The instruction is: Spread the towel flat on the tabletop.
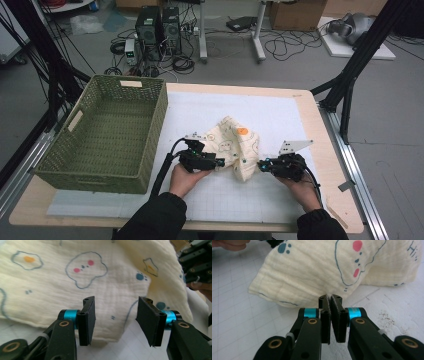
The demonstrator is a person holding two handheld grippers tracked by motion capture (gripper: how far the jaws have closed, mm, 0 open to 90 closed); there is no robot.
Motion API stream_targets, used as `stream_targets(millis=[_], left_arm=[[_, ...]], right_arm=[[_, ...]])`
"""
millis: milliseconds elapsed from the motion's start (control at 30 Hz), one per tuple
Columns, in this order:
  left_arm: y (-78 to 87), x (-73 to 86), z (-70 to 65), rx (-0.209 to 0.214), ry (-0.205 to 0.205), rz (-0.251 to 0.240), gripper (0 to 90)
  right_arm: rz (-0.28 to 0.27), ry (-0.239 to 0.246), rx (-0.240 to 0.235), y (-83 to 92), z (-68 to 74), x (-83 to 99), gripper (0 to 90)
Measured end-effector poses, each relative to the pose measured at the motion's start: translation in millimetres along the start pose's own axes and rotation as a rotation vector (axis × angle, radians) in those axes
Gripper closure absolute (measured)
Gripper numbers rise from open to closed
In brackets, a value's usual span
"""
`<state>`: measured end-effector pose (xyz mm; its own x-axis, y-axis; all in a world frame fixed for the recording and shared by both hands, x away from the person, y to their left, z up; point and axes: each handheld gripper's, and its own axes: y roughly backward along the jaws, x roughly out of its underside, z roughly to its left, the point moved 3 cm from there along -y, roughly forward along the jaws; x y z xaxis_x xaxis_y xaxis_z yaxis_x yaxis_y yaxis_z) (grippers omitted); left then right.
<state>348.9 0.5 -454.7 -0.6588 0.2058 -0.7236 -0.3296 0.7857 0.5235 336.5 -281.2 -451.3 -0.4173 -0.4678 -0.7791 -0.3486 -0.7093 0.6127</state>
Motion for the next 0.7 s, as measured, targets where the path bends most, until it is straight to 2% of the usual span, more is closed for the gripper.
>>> stream_targets(millis=[100, 200, 267, 333, 367, 400, 433, 600, 700], left_arm=[[-3.1, 2.4, -3.6, 0.009, -0.019, 0.016, 46.2], [-8.2, 5.8, -4.1, -0.029, -0.054, 0.052, 46.9], [-12.1, 7.9, -4.1, -0.073, -0.085, 0.072, 54.6], [-14.7, 8.0, -4.3, -0.098, -0.113, 0.067, 69.1], [-15.6, 7.7, -3.8, -0.106, -0.114, 0.065, 76.0], [-15.7, 6.9, -2.8, -0.103, -0.108, 0.06, 82.6], [-14.8, 5.7, -1.3, -0.108, -0.1, 0.047, 85.5], [-0.4, -5.8, 8.6, -0.14, -0.037, -0.045, 87.4], [8.9, -15.6, 15.5, -0.156, -0.003, -0.087, 87.4]], right_arm=[[-0.002, -0.004, -0.002, -0.4, 0.1, 0.3, 86.5], [-0.008, 0.0, 0.0, -0.5, -1.2, 0.1, 86.5], [-0.004, -0.005, -0.001, -0.3, -1.3, 0.4, 86.5], [-0.004, -0.004, -0.002, -0.1, -1.3, 0.3, 86.5], [-0.006, -0.001, -0.003, -0.3, -1.3, 0.3, 86.5], [-0.008, 0.002, -0.005, -0.4, -1.3, 0.1, 86.5], [-0.008, -0.001, -0.007, -0.1, -0.7, 0.1, 86.6], [-0.018, -0.002, -0.004, 6.6, 1.8, -0.2, 87.0], [-0.035, 0.014, -0.005, 13.3, 4.9, -1.0, 87.2]])
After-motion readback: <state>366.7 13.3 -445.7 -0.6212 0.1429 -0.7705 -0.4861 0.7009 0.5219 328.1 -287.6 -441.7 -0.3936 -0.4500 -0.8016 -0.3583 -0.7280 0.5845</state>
